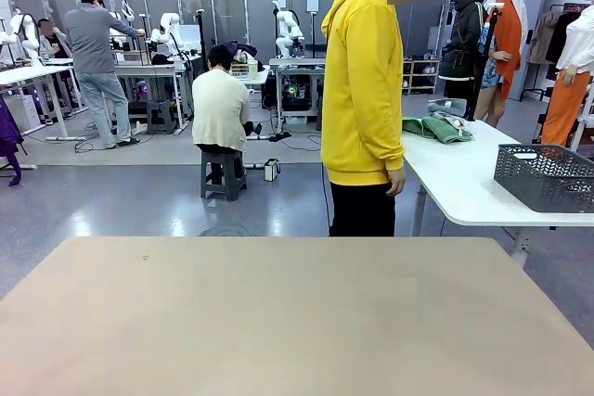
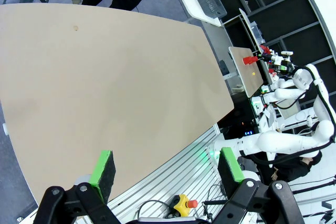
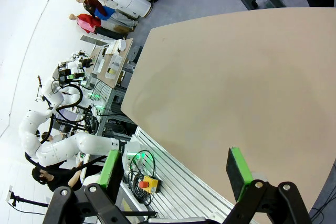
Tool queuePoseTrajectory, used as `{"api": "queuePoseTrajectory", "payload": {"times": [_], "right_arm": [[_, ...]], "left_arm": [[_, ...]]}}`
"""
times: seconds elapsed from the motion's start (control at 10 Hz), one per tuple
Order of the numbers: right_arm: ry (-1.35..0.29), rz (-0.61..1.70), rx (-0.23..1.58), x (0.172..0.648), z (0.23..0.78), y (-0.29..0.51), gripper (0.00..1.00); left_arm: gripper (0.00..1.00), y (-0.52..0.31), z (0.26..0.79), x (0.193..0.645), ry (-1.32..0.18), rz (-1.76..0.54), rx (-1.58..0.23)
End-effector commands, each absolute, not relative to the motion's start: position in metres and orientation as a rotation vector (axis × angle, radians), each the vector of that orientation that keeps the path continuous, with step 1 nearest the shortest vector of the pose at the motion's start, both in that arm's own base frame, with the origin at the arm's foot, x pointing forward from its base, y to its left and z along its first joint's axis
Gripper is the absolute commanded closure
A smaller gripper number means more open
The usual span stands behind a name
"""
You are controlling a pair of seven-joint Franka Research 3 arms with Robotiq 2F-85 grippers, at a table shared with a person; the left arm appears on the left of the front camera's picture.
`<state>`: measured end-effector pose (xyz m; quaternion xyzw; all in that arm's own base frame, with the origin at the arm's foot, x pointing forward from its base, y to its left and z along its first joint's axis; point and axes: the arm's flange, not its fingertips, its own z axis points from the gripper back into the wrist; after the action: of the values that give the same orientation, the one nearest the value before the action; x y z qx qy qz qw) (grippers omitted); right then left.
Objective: Fold the towels and place them in the basket.
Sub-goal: When a person lays out a Towel with hook on the table, fold it in half twice.
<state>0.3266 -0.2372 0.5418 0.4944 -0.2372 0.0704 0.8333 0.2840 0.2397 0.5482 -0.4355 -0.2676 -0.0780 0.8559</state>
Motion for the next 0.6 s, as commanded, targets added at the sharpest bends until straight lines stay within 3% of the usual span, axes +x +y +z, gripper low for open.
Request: {"api": "queuePoseTrajectory", "payload": {"times": [0.0,0.5], "right_arm": [[-0.513,0.165,1.050,0.3268,0.5421,-0.2380,0.00],[-0.513,0.165,1.050,0.3268,0.5421,-0.2380,0.00]], "left_arm": [[0.00,0.2407,0.5515,0.2846,-0.571,-0.177,-0.921],[0.00,0.2407,0.5515,0.2846,-0.571,-0.177,-0.921]]}}
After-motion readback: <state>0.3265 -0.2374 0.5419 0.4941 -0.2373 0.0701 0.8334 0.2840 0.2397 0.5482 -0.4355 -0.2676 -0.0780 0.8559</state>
